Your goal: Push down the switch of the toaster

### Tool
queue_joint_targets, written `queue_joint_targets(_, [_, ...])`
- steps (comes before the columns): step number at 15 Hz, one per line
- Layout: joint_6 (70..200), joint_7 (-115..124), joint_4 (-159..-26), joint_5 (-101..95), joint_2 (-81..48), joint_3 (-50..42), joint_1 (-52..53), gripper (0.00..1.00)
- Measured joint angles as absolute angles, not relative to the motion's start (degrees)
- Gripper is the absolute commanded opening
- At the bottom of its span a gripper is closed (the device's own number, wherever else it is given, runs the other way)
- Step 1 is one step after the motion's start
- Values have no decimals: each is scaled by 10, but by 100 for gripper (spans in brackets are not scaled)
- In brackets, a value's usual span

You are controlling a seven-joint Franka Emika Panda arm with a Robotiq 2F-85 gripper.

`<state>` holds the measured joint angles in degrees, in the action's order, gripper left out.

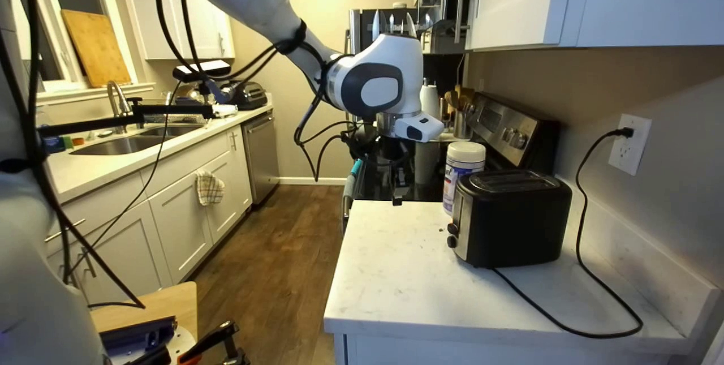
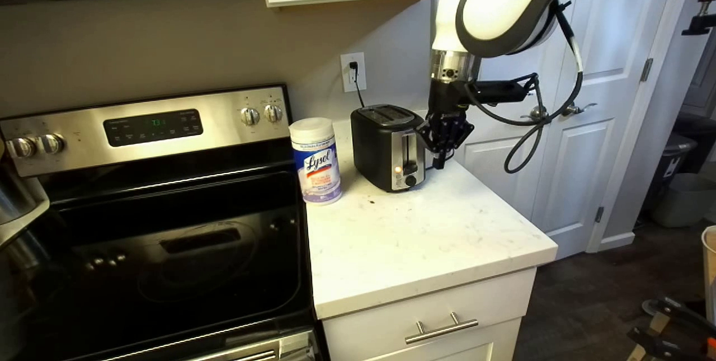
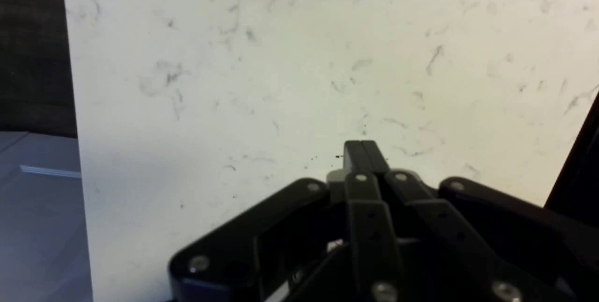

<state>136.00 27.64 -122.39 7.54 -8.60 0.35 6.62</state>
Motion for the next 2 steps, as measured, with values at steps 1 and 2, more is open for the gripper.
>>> queue_joint_targets(1, [1349, 276, -1224, 76, -84, 4, 66, 0])
queue_joint_targets(2, [1342, 276, -1224, 76, -82, 4, 66, 0])
